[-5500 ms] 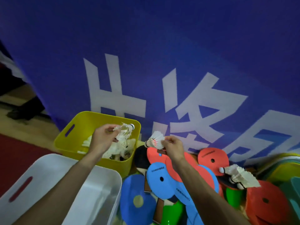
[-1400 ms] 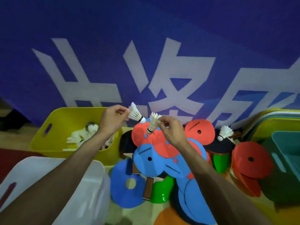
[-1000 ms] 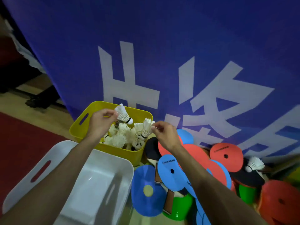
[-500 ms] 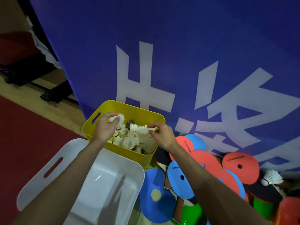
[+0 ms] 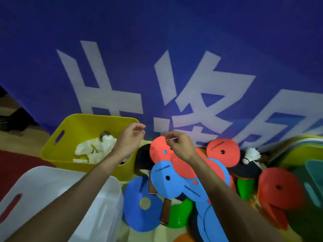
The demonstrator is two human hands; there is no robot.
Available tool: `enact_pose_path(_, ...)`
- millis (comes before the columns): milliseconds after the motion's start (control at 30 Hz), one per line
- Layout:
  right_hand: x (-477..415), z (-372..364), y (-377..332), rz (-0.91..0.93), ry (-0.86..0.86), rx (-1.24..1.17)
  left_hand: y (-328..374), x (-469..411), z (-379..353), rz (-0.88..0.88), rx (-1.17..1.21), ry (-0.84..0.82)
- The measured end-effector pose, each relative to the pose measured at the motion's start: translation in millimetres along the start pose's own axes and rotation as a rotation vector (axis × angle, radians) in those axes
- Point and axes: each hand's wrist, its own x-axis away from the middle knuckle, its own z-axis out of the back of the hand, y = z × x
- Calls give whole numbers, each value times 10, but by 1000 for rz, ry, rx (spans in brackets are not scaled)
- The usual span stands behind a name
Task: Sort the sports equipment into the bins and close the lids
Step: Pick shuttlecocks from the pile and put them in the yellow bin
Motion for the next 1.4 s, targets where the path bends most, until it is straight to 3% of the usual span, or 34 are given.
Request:
enact_pose_path(433, 685, 1133, 1299, -280, 309, -128, 588, 80, -1729, -233, -79, -479)
enact_pose_path(633, 835, 1412, 1811, -394, 371, -103, 650, 136, -2304, -224, -86, -620)
enact_pose_path(1000, 504, 2001, 2487, -550, 368, 107, 605, 11, -2959, -159, -138, -686)
enact_pose_path(1400, 23, 1972, 2780, -632, 429, 204, 486, -85, -3041, -32, -99, -653)
